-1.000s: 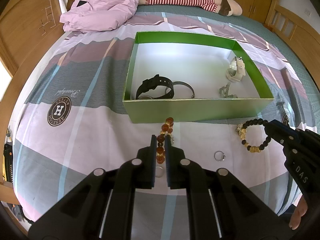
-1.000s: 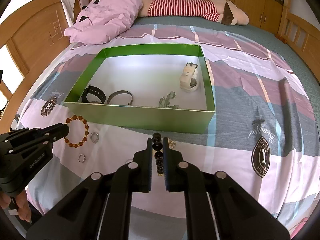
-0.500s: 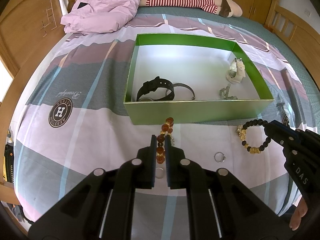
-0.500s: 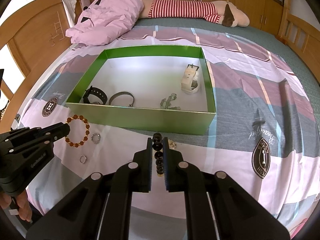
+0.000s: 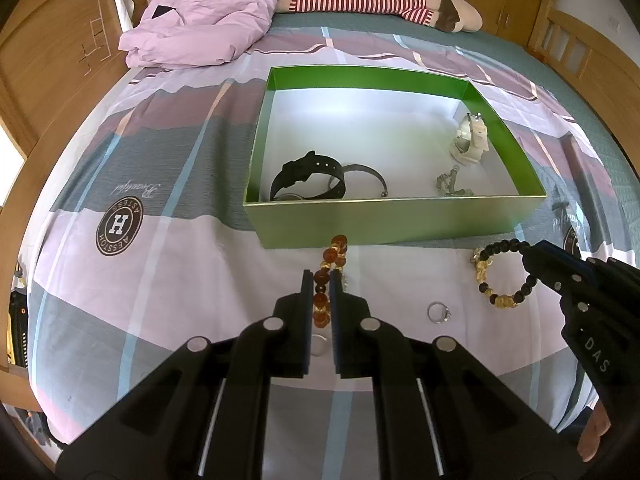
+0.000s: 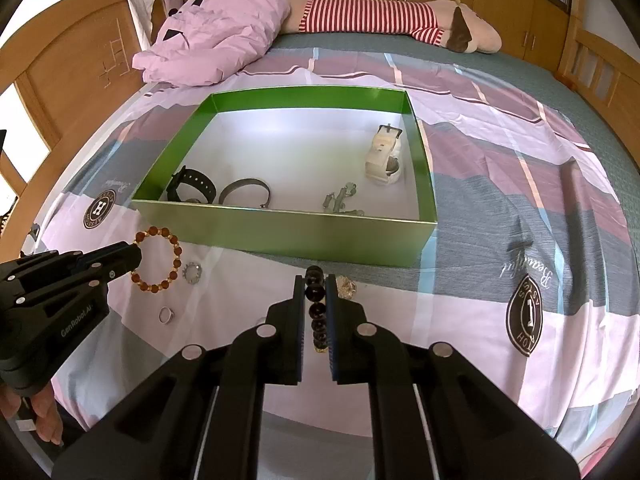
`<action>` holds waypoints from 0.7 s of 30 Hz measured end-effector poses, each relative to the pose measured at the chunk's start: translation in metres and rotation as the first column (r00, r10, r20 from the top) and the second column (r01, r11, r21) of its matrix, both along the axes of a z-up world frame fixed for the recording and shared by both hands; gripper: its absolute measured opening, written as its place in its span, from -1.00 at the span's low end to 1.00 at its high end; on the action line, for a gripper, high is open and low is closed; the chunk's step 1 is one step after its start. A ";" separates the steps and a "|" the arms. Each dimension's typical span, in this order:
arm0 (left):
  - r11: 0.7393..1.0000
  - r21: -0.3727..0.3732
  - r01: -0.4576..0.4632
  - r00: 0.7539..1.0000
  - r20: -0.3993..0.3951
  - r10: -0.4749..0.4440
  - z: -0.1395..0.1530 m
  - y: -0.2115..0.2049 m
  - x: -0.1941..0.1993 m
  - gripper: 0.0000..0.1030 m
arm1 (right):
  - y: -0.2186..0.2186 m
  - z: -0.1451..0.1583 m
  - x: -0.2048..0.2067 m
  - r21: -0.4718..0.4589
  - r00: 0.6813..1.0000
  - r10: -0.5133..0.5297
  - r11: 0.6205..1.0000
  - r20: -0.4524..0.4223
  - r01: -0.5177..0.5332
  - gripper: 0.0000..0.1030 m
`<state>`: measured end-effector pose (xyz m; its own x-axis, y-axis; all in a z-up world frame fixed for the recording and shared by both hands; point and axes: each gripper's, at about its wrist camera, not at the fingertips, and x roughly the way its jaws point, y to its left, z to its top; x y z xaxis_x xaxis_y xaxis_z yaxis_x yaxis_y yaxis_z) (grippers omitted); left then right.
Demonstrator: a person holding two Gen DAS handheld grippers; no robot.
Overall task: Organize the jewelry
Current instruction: 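Hold the brown bead bracelet with the left tool while the right holds the black bead bracelet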
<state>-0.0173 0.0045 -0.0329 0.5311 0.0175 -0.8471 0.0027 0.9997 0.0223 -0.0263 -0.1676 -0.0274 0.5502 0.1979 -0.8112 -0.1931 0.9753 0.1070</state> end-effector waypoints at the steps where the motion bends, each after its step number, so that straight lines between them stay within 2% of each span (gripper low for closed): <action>1: 1.000 0.000 0.000 1.000 0.000 0.000 0.000 0.000 0.000 -0.86 | 0.000 0.000 0.000 0.000 1.000 0.001 1.000 -0.001 -0.001 -0.82; 21: 1.000 0.005 0.005 1.000 -0.005 -0.005 -0.002 0.001 -0.001 -0.85 | 0.005 -0.005 0.000 -0.012 1.000 0.020 1.000 -0.014 -0.020 -0.82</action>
